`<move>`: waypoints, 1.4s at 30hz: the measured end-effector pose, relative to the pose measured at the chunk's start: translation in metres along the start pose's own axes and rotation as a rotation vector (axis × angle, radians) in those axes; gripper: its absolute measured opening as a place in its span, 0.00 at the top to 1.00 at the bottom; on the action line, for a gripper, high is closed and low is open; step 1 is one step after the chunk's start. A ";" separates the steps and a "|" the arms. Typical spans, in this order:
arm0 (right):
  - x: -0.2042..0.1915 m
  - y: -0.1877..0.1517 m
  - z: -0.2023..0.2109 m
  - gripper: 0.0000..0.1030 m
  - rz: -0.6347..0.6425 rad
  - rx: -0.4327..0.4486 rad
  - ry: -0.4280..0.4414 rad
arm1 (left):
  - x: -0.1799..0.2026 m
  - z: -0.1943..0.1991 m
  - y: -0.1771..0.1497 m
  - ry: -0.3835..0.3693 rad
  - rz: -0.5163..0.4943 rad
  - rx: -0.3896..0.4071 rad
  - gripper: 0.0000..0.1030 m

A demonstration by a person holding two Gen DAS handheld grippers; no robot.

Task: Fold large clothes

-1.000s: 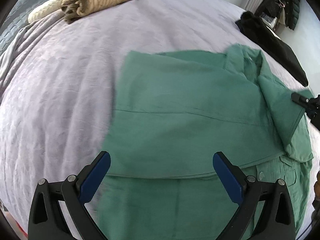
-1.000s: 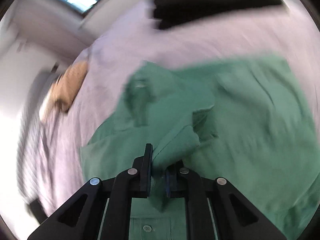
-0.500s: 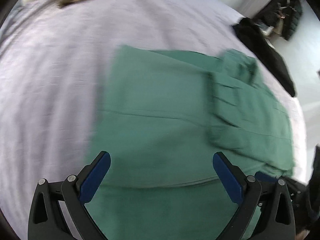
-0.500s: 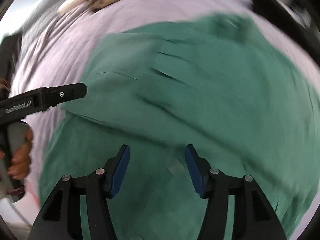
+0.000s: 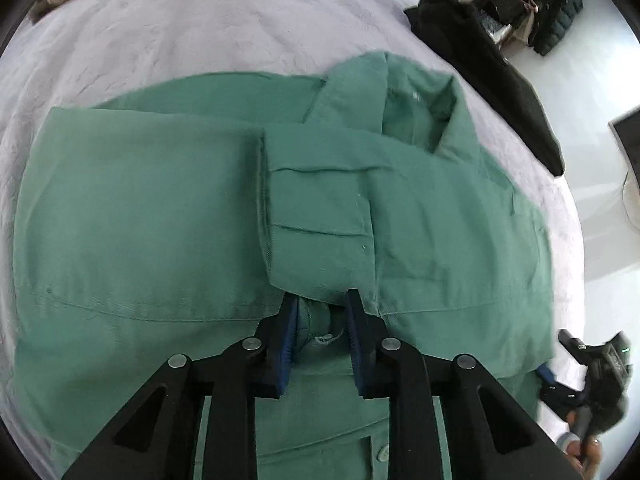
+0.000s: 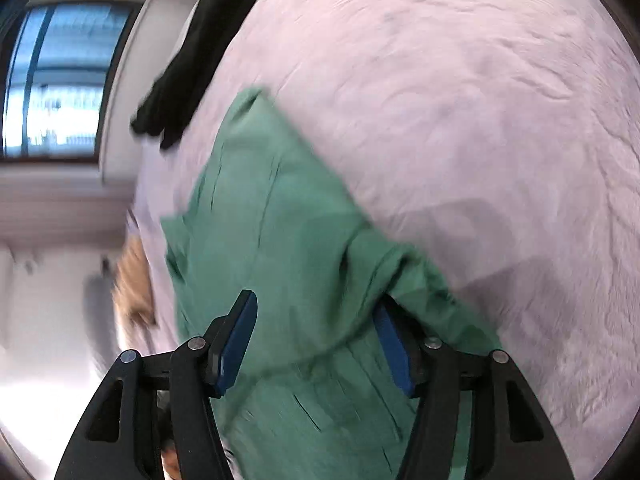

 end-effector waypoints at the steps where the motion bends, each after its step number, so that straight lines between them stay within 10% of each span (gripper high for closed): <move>1: -0.003 0.002 0.001 0.97 0.009 0.002 0.002 | -0.001 0.010 0.001 -0.021 0.007 0.013 0.84; 10: 0.036 0.003 0.016 0.98 0.185 -0.072 -0.197 | -0.038 0.012 -0.024 0.014 0.040 -0.028 0.95; 16: 0.028 -0.005 0.015 0.92 0.200 -0.115 -0.153 | -0.035 0.030 -0.030 0.160 -0.083 0.048 0.94; 21: -0.014 -0.018 0.029 0.47 0.388 -0.130 -0.176 | -0.038 0.042 -0.028 0.212 -0.098 0.042 0.94; 22: -0.028 -0.017 0.032 0.43 0.441 -0.105 -0.176 | -0.038 0.045 -0.026 0.224 -0.099 0.057 0.79; 23: -0.038 -0.012 0.035 0.43 0.487 -0.085 -0.179 | -0.038 0.049 -0.024 0.230 -0.097 0.072 0.35; 25: -0.057 0.008 0.031 0.43 0.552 -0.045 -0.192 | -0.045 0.067 -0.020 0.235 -0.095 0.144 0.03; 33: -0.037 0.108 -0.054 0.43 0.362 -0.087 -0.150 | -0.016 0.050 -0.014 0.237 -0.151 0.158 0.03; 34: -0.033 0.112 -0.063 0.44 0.326 -0.114 -0.127 | -0.016 0.045 -0.016 0.237 -0.154 0.147 0.04; 36: -0.036 0.115 -0.076 0.97 0.316 -0.157 -0.125 | -0.008 0.030 -0.016 0.246 -0.160 0.127 0.04; 42: -0.052 0.129 -0.063 0.98 0.519 -0.056 -0.275 | 0.000 0.001 -0.010 0.338 -0.200 0.149 0.04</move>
Point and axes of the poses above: each gripper's, at about its wrist camera, not at the fingertips, and z roughly against the way its jaws point, x to its right, y to its top, the point moved 8 cm from there along -z, roughly the way its jaws point, and after that the axes turned 10 degrees about z, right-handed, at the moved point
